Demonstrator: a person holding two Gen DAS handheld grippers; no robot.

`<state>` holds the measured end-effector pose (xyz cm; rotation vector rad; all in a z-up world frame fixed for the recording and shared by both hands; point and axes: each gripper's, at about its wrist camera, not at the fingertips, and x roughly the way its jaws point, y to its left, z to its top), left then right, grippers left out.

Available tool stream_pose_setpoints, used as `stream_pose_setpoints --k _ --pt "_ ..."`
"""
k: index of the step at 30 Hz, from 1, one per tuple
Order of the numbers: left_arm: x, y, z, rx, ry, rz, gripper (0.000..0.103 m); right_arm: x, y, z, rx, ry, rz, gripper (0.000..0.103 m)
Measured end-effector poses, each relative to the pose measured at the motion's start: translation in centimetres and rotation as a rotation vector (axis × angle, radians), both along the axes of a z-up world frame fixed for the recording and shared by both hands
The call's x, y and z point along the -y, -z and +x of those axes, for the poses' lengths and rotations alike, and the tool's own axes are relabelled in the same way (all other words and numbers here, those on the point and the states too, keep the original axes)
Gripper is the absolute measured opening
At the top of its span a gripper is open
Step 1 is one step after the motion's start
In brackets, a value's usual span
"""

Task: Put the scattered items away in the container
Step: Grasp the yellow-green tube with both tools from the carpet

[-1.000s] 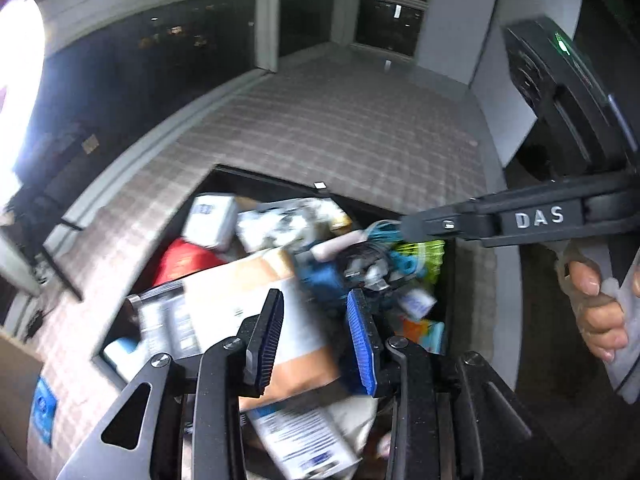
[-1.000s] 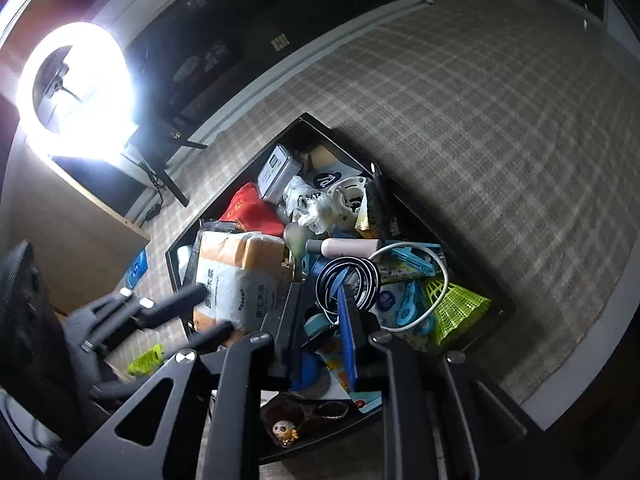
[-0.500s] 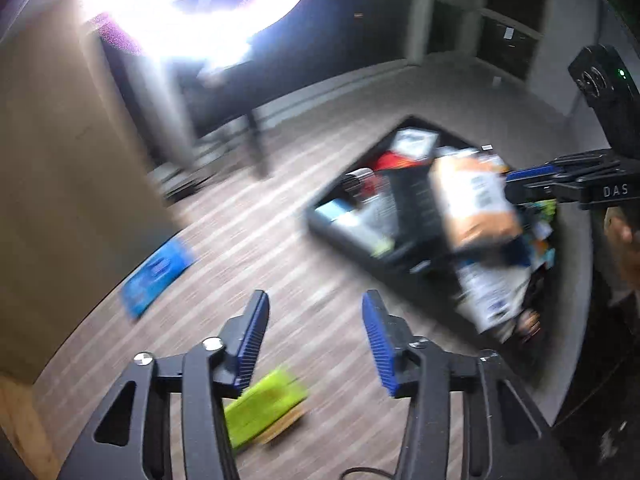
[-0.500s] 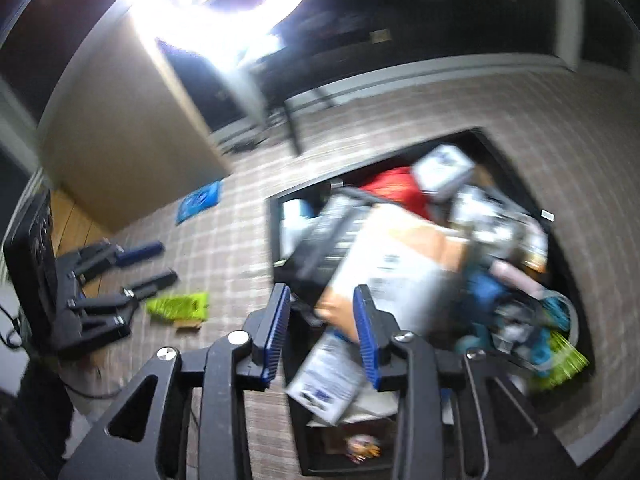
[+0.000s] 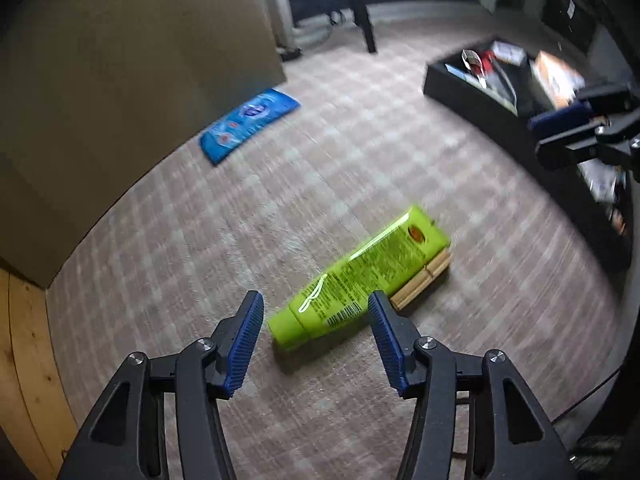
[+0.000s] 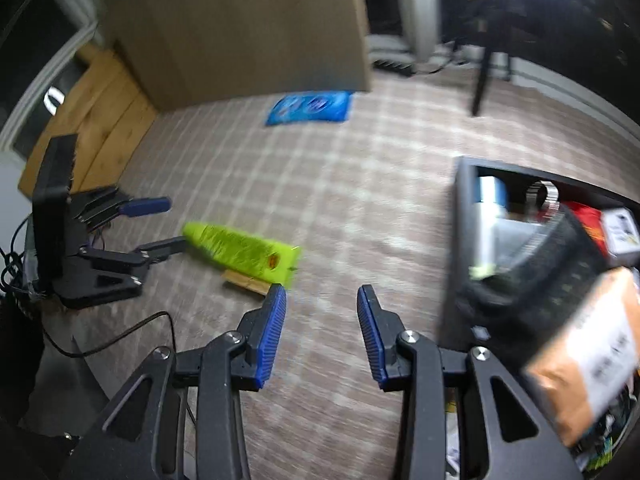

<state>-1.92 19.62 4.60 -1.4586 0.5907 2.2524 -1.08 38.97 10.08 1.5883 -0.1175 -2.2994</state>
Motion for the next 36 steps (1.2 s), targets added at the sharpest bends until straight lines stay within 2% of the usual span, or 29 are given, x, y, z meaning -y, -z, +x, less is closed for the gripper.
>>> stream_pose_setpoints --k 8,14,21,23,26,28,31,32,36 --pt "-2.1 2.1 -1.1 0.025 0.169 -0.099 0.059 2.6 2.8 0.6 0.062 -0.050 0.002 0.037" --pt "-1.6 2.9 -1.9 0.058 0.200 -0.106 0.059 2.3 3.3 0.7 0.071 -0.012 -0.011 0.037" --pt "-0.8 4.6 -1.9 0.083 0.198 -0.121 0.062 3.2 4.5 -1.1 0.086 -0.001 -0.002 0.037" --pt "-0.4 4.5 -2.1 0.080 0.173 -0.087 0.064 3.8 4.7 -1.6 0.088 -0.016 0.011 0.037" --pt "0.5 4.5 -2.9 0.042 0.090 -0.086 0.065 4.7 4.7 -2.6 0.081 -0.048 0.022 0.037" --pt "1.6 4.3 -3.6 0.018 -0.004 -0.082 0.065 5.4 4.7 -3.8 0.070 -0.066 0.039 0.037" --pt "4.0 3.3 -3.7 0.003 -0.147 -0.015 0.065 6.4 5.0 -5.6 0.068 -0.094 0.028 0.037" --pt "4.7 3.0 -3.6 0.014 -0.187 0.019 0.065 6.8 5.2 -6.3 0.067 -0.103 0.028 0.037" --pt "6.4 3.5 -2.7 0.155 -0.324 0.205 0.055 8.9 6.2 -8.4 0.071 -0.170 0.027 0.037"
